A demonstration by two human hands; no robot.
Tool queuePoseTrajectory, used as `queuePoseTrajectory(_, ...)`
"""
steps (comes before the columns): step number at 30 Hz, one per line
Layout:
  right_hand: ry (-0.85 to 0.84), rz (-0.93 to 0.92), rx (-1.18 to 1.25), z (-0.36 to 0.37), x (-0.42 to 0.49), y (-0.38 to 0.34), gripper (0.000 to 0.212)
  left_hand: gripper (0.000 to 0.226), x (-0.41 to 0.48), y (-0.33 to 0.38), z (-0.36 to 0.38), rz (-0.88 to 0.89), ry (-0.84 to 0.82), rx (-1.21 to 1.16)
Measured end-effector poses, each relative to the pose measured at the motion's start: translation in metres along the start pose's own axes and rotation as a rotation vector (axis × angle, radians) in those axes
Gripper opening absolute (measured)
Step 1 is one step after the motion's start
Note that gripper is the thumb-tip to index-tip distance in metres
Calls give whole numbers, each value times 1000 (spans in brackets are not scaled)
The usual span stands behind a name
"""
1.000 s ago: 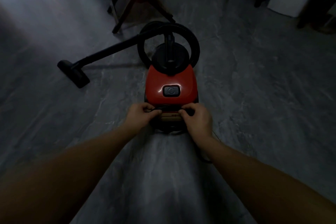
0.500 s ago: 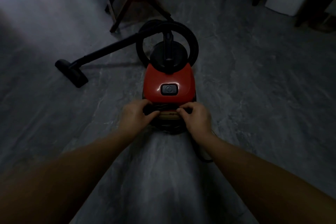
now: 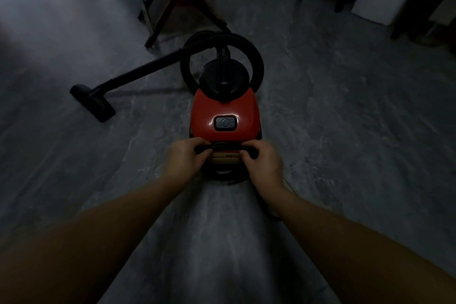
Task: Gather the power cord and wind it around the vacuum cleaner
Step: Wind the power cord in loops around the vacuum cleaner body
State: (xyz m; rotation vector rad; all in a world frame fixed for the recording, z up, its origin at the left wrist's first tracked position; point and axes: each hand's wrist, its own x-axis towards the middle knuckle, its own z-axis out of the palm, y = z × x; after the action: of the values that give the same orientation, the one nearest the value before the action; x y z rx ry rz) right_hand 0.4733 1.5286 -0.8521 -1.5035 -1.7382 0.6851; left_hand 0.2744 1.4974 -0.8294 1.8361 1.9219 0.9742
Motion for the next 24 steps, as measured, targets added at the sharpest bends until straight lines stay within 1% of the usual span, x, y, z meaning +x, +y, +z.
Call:
queuePoseTrajectory(2, -4, -23, -25, 0, -1, -1, 21, 18, 2, -1, -1, -34, -21, -23)
queuePoseTrajectory(5, -13, -15, -30, 1, 0, -1, 18, 19, 4, -3, -2, -13, -40, -6)
queuePoseTrajectory(7, -1, 2, -18, 2, 2, -2, 14, 19, 4, -6, -3, 51, -38, 57)
queuePoseTrajectory(10, -8, 3, -19, 4, 3, -1, 13, 21, 0, -10, -6, 168, -93, 160)
queuePoseTrajectory(13, -27, 13, -29, 5, 6, 0, 13, 20, -1, -12, -8, 218, -111, 195)
queuePoseTrajectory(15, -37, 24, -26, 4, 7, 1, 13, 20, 2, -12, -8, 201, -101, 165)
queuePoseTrajectory(20, -27, 32, 6, 5, 6, 0, 14, 26, 0, -9, -2, 72, -92, 76)
queuePoseTrajectory(24, -9, 33, 33, 6, 2, 2, 20, 23, -5, -7, 0, 37, -47, 52)
